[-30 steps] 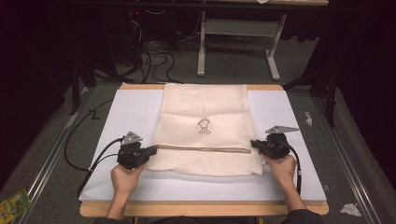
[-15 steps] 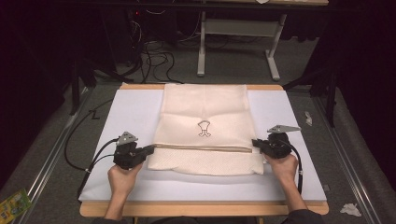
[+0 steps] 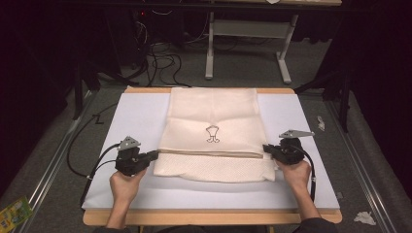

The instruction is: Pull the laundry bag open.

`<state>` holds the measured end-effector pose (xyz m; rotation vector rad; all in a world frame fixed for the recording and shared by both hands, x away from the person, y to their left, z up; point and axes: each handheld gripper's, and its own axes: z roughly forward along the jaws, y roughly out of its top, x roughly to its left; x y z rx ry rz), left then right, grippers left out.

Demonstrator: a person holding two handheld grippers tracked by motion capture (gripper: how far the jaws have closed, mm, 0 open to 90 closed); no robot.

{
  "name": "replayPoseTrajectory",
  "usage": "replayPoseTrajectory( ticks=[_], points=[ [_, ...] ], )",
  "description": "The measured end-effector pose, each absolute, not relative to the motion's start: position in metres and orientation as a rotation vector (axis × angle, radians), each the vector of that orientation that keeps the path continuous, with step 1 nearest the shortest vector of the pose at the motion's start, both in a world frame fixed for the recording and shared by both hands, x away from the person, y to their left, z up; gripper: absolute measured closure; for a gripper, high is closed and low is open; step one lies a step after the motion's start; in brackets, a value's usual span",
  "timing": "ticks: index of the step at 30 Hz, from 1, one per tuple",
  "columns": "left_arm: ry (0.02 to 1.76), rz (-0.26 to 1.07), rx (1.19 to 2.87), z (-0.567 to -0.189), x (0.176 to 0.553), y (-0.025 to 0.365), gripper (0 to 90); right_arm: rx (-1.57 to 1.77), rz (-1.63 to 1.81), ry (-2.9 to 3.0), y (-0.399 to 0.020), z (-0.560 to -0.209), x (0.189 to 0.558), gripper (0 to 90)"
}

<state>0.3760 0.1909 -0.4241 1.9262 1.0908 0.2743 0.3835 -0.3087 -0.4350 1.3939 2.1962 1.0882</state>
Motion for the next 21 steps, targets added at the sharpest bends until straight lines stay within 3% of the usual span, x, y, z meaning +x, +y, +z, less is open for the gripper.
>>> replayPoseTrajectory(
  ticks=[21],
  points=[
    [1.08,0.265,1.928,-0.4197,0.3676,0.1944,87.0,1.404,1.103,2.184,-0.3101,-0.4332,0.3815,88.3]
  ],
)
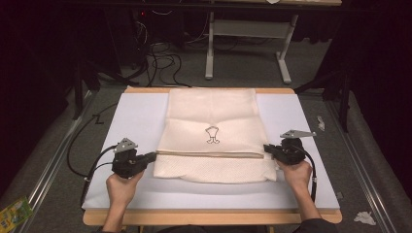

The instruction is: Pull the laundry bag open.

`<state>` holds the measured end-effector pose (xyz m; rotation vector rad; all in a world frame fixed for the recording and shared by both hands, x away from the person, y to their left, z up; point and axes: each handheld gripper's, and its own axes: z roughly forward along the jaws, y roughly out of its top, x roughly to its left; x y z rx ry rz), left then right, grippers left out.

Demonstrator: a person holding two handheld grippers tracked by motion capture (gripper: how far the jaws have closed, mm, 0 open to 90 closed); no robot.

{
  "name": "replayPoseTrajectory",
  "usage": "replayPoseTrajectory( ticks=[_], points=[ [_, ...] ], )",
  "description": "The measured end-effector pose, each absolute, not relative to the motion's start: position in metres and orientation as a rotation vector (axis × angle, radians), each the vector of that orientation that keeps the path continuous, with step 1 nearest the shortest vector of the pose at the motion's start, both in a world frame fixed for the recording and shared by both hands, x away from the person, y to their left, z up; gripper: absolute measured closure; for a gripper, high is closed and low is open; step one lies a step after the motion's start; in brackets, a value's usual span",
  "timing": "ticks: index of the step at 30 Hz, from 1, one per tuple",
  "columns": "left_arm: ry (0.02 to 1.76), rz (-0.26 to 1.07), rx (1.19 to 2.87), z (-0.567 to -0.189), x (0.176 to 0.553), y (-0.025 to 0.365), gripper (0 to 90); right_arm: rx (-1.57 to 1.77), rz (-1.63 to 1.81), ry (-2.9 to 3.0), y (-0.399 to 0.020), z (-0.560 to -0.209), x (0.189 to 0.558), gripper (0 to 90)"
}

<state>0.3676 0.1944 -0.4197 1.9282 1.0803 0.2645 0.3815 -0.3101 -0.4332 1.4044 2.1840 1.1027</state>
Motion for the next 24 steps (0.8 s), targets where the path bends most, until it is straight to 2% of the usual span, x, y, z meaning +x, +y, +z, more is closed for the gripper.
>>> replayPoseTrajectory(
  ticks=[24],
  points=[
    [1.077,0.249,1.949,-0.424,0.368,0.189,86.1,1.386,1.006,2.246,-0.3,-0.446,0.379,83.6]
  ],
)
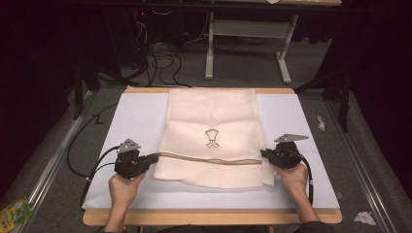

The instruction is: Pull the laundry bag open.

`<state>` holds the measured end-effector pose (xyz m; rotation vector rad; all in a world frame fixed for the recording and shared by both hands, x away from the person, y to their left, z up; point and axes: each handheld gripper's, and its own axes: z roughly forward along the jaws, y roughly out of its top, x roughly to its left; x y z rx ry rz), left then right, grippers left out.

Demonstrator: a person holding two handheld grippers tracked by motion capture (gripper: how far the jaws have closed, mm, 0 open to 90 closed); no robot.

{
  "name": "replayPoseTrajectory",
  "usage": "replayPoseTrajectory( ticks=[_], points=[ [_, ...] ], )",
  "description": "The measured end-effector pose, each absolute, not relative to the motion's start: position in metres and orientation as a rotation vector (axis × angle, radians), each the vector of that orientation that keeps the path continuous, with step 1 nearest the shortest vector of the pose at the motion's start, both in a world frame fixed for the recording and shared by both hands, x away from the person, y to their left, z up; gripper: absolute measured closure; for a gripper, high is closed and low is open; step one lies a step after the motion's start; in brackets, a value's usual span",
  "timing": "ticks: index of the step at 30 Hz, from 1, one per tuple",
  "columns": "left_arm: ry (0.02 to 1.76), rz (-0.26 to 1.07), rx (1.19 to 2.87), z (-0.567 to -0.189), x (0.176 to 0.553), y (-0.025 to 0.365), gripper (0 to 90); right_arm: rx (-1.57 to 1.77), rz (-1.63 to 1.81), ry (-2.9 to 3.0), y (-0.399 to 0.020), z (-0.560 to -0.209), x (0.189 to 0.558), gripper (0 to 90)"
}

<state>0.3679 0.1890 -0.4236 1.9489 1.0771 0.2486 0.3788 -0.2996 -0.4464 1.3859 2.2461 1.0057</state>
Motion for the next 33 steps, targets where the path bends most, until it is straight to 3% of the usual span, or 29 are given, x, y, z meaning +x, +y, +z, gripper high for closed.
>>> replayPoseTrajectory(
  ticks=[11,19,33],
  points=[
    [1.083,0.238,1.962,-0.428,0.371,0.184,84.9,1.409,0.978,2.25,-0.301,-0.452,0.38,74.6],
    [1.074,0.233,1.96,-0.428,0.372,0.184,80.9,1.413,0.984,2.224,-0.303,-0.449,0.379,61.1],
    [1.054,0.289,1.889,-0.42,0.371,0.19,64.9,1.374,1.062,2.132,-0.312,-0.431,0.369,56.3]
  ],
)
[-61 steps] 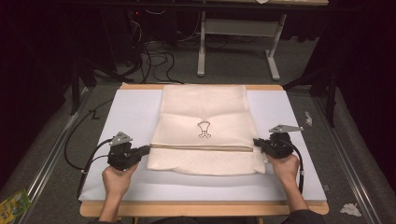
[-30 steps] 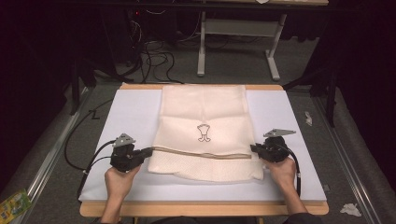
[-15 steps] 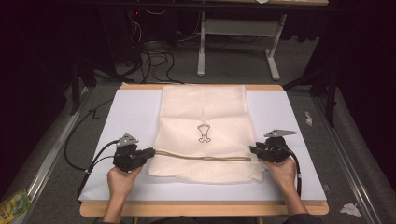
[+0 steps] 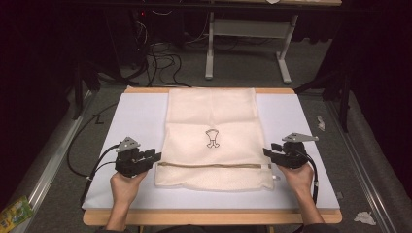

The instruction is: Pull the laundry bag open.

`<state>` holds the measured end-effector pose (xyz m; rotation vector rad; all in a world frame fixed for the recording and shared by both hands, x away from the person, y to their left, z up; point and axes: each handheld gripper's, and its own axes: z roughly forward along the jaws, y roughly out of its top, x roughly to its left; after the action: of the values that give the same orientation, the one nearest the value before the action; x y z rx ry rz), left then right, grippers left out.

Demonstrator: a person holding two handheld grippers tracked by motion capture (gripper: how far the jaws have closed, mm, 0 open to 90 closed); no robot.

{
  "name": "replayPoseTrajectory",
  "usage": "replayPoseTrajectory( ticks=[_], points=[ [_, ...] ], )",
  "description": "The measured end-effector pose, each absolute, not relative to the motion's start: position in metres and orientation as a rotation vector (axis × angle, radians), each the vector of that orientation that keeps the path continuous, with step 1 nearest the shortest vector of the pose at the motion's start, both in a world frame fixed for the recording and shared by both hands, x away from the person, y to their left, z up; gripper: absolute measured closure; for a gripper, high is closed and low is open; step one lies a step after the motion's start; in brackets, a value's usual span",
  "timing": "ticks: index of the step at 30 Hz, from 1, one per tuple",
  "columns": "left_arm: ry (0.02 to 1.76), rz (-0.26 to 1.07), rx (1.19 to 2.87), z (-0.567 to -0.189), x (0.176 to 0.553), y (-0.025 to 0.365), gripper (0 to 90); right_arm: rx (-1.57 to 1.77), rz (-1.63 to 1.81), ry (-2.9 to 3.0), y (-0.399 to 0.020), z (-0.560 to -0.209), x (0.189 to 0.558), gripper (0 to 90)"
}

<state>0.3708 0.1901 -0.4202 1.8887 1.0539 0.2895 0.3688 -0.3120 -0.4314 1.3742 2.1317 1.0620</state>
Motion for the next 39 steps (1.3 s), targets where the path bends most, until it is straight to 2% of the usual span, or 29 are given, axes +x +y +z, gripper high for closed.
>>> replayPoseTrajectory(
  ticks=[13,39],
  points=[
    [1.05,0.349,1.835,-0.411,0.369,0.205,61.3,1.396,1.133,2.03,-0.335,-0.418,0.358,55.1],
    [1.086,0.415,1.776,-0.404,0.366,0.232,61.3,1.45,1.245,1.861,-0.376,-0.411,0.342,55.7]
  ],
)
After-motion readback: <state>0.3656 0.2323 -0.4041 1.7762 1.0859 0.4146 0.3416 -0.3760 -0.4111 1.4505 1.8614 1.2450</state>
